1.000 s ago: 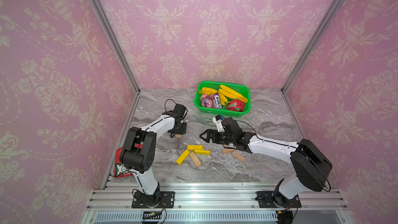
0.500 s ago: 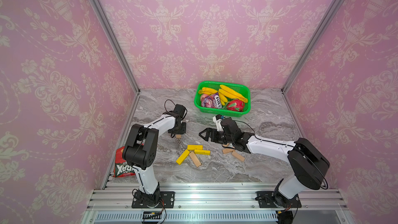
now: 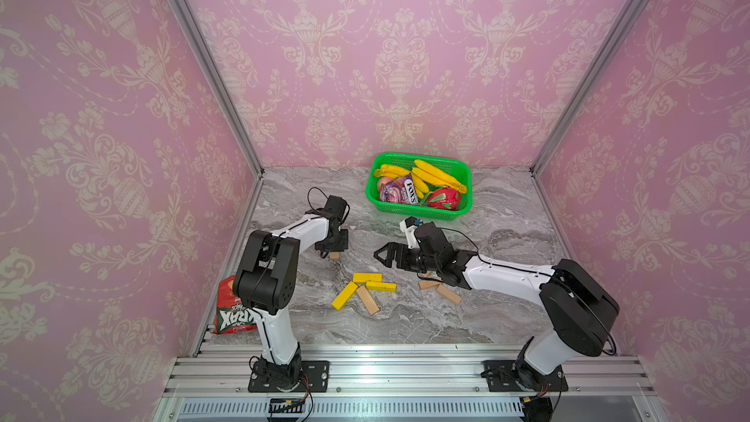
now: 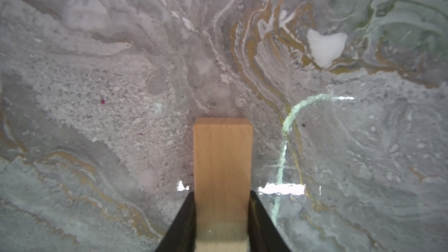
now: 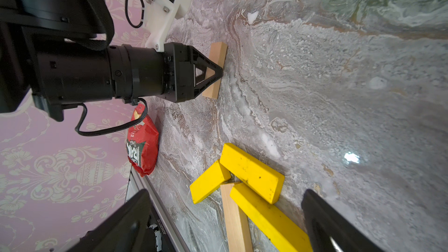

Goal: Assemble the letter k with building blocks
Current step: Place the building block at the center of the board.

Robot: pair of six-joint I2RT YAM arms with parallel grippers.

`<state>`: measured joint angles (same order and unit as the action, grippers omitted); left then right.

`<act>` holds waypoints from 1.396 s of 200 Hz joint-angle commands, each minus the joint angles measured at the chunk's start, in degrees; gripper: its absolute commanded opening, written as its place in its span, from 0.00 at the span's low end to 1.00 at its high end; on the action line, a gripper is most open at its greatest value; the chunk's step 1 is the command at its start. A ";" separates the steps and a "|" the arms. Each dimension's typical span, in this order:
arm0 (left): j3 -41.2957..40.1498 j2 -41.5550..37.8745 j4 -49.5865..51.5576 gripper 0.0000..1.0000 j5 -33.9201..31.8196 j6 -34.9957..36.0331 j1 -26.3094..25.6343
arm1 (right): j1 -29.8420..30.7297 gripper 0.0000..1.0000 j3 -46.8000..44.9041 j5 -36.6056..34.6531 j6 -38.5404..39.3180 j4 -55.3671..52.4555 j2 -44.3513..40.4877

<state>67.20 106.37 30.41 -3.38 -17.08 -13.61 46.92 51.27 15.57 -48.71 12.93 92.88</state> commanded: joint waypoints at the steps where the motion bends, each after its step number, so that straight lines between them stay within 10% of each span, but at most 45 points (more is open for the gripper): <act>1: 1.78 0.81 0.14 0.08 -0.34 0.06 0.43 | 0.48 1.00 1.21 -0.90 -1.17 0.46 0.77; 112: 2.50 2.40 0.52 0.10 0.04 -0.40 0.86 | 0.37 1.00 1.38 -0.68 -0.68 -0.36 0.92; 279: 0.32 1.91 -0.22 0.53 -1.00 -1.19 0.84 | 0.46 1.00 1.40 -0.15 -0.43 -0.26 1.37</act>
<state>68.66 107.81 30.26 -3.38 -17.54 -13.21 46.92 51.64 15.59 -48.69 12.73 93.12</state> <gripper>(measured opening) 0.515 0.998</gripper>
